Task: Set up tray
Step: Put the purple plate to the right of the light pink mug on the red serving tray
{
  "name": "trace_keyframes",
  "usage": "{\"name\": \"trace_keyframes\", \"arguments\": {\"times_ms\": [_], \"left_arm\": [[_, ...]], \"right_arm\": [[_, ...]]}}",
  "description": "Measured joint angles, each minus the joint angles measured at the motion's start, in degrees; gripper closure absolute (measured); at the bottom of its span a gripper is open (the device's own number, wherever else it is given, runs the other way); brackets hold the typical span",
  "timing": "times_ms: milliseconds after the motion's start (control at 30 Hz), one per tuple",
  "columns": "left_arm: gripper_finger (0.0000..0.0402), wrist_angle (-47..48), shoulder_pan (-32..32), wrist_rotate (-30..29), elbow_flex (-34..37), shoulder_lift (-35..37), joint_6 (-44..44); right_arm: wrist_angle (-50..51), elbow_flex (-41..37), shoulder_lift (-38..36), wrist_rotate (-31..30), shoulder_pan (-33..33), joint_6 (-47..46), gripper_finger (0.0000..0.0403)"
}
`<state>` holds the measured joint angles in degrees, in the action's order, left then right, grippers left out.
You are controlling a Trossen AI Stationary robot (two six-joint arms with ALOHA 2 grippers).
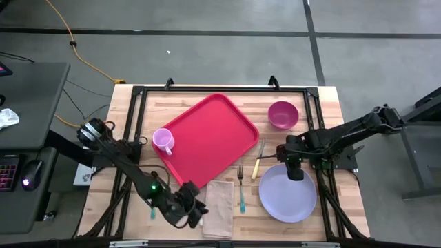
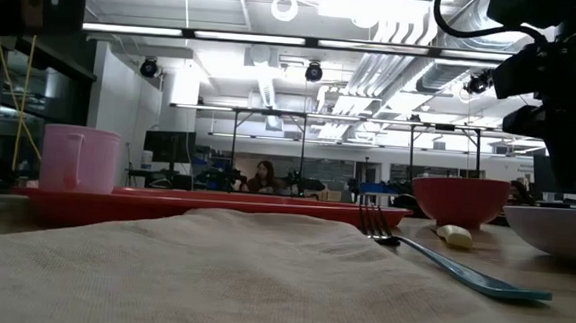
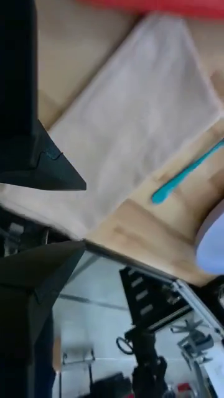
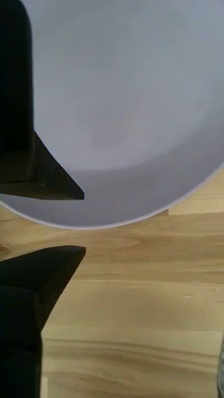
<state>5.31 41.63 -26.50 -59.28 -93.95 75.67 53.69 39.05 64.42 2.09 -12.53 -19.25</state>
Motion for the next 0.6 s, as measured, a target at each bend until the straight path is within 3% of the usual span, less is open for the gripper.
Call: {"name": "trace_keyframes", "arguments": {"times_ms": [233, 600], "left_arm": [[0.0229, -2.42, 0.00, -5.61, 4.90, 5.63, -6.17], [0.0229, -6.77, 0.00, -6.84, 7.99, 9.65, -11.33]], "right_arm": [[-0.63, -1.57, 0.15, -0.05, 0.17, 0.00, 0.0295], [-4.02, -6.05, 0.96, 1.27, 1.59, -0.59, 0.0295]]}}
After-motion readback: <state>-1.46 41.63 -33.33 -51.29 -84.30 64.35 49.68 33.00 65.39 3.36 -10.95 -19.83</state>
